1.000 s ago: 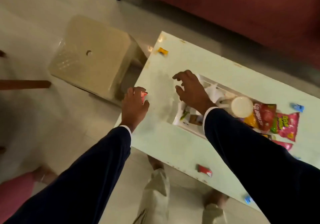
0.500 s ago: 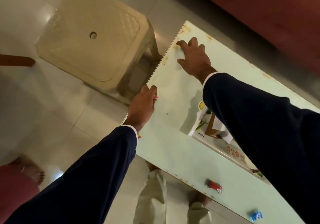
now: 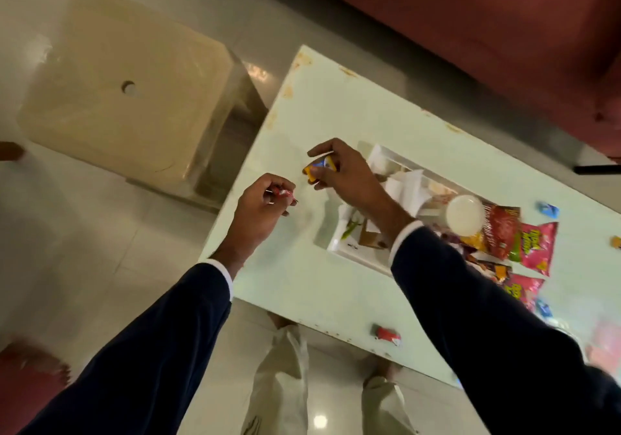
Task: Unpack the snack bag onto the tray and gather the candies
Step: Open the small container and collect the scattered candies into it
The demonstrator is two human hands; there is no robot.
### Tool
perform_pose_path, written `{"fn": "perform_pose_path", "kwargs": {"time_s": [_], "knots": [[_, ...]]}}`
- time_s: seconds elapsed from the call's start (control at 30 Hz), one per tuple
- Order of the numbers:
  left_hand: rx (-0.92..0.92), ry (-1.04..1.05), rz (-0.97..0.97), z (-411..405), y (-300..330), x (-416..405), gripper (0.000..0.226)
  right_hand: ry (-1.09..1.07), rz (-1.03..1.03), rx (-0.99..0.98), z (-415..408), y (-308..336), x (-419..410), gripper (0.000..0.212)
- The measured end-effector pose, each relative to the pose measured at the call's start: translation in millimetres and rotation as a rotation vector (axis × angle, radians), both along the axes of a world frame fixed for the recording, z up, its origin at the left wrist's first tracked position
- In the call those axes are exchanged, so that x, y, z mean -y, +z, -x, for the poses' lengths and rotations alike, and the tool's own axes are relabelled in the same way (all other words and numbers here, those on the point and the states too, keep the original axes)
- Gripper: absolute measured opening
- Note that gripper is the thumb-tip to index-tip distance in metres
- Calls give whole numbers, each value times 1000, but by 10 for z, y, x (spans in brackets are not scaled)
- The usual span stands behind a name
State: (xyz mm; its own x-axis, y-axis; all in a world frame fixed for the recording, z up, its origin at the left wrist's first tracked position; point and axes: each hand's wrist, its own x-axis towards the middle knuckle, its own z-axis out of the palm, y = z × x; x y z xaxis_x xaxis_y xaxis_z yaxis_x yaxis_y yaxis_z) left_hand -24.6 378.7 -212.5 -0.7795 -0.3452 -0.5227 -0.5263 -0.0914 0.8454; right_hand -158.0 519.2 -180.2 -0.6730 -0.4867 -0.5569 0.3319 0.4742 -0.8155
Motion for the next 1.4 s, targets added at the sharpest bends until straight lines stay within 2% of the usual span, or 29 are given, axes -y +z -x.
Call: {"fn": "perform_pose_path", "kwargs": {"time_s": [0.13,0.23,0.4,0.57,0.63,0.7,0.8,0.9,1.0,1.1,1.23,1.4], "knots": [[-122,-140,-33,123,290,-464,33,-276,131,107,-336,388,-894,17],[-118,-212,-53,271,497,-935,35,-375,197,123,-533,600,-1692,18],[-101,-396,-29,492,759,-2179,38,-625,143,69,-764,821,-3156,17],[-162,-671,20,569,867,-3823,33,-910,20,40,-1011,793,-4763,14],[-167,-716,21,558,852,-4443,35,-932,-125,27,-1120,696,-5361,16],[-148,-756,23,552,795,-5044,24,-923,-307,0,-1229,573,-5947,15],[-98,-783,46,554,658,-5737,21,-998,-363,16,-1328,379,-6595,7],[-33,-781,109,558,481,-6244,23,-1026,-328,44,-1269,188,-6941,15],[29,-746,193,585,332,-6539,18,-943,-323,27,-1072,56,-7017,17],[-1,-747,341,681,237,-6693,22,-842,-277,-41,-826,-56,-6978,14],[-27,-813,499,812,141,-6720,20,-760,-355,-93,-697,-133,-6947,29],[5,-973,628,902,105,-6718,26,-894,-375,-27,-970,-135,-7160,7]]}}
